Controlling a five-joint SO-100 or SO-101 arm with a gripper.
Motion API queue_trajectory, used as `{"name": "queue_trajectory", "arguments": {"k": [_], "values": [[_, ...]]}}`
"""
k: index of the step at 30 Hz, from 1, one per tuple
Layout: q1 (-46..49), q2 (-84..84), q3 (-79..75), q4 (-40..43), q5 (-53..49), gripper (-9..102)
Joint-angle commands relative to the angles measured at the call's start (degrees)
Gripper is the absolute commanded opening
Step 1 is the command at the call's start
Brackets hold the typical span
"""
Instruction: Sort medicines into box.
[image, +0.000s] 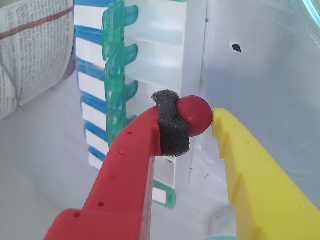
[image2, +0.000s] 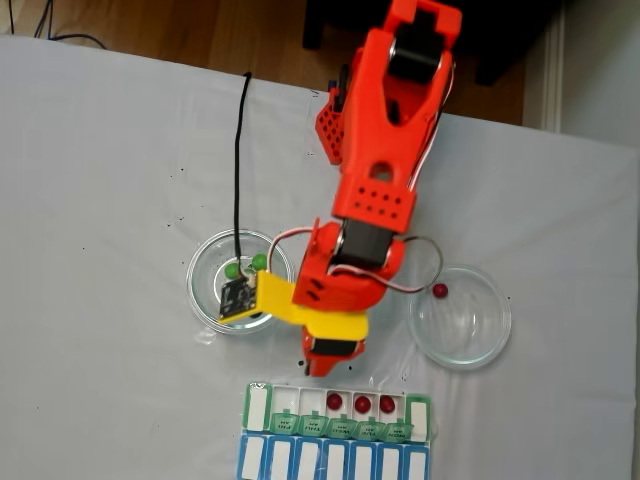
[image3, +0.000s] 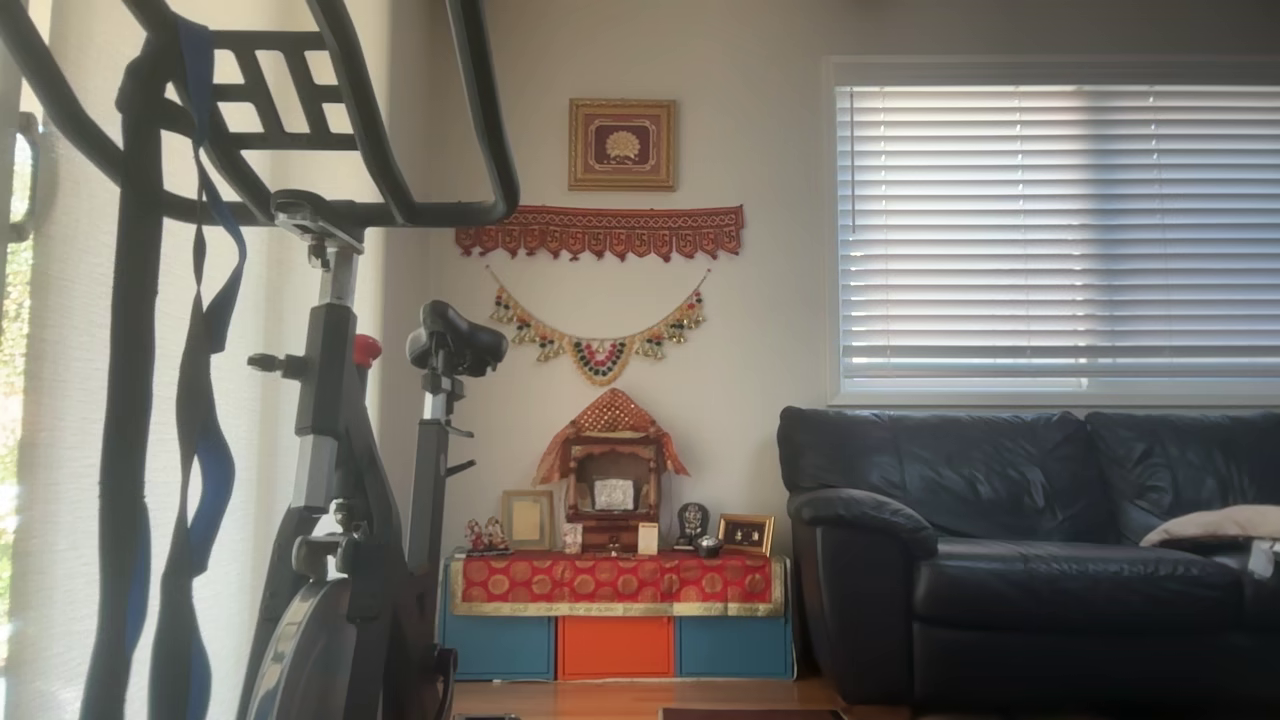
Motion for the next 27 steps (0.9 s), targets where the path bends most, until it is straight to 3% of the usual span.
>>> {"name": "queue_trajectory", "arguments": {"k": [1,11,27], "values": [[0.09,-1.93,-7.56,-1.76,0.53,1],[-1.14,-14.85,-18.46,-0.79,1.23,1],[-2.29,-21.80,-22.94,-2.11,1.76,1]]}}
